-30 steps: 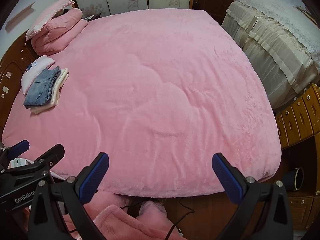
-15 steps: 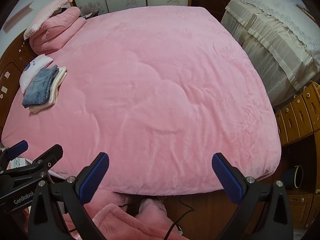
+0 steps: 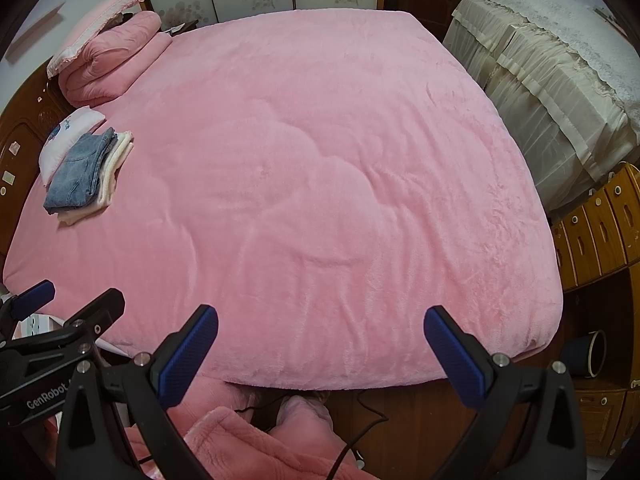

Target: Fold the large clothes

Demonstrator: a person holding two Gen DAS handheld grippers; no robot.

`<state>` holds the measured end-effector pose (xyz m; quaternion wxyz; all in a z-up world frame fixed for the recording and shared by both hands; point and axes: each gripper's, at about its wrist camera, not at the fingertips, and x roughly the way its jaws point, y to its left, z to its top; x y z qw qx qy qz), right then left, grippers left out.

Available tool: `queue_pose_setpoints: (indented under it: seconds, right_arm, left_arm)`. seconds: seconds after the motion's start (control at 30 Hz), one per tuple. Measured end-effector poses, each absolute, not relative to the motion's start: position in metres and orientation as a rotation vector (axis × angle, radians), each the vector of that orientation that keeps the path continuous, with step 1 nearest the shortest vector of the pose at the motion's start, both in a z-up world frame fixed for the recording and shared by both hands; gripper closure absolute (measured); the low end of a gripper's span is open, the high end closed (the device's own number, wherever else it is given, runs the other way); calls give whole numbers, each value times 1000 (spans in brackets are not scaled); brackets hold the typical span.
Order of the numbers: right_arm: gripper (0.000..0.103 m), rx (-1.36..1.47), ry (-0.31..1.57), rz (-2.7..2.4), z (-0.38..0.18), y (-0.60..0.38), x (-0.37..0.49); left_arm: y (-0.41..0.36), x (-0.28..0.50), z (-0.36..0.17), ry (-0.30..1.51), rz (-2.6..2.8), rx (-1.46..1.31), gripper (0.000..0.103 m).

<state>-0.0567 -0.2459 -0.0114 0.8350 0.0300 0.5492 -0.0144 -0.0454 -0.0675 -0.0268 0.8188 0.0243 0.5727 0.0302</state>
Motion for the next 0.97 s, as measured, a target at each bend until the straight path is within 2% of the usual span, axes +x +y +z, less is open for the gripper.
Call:
queue_pose_setpoints:
  seconds: [0.97]
  right_arm:
    - [0,92,1152,-15,-12,-283,-44]
  left_arm:
    - [-77,-46,-17,1179,63,114,1]
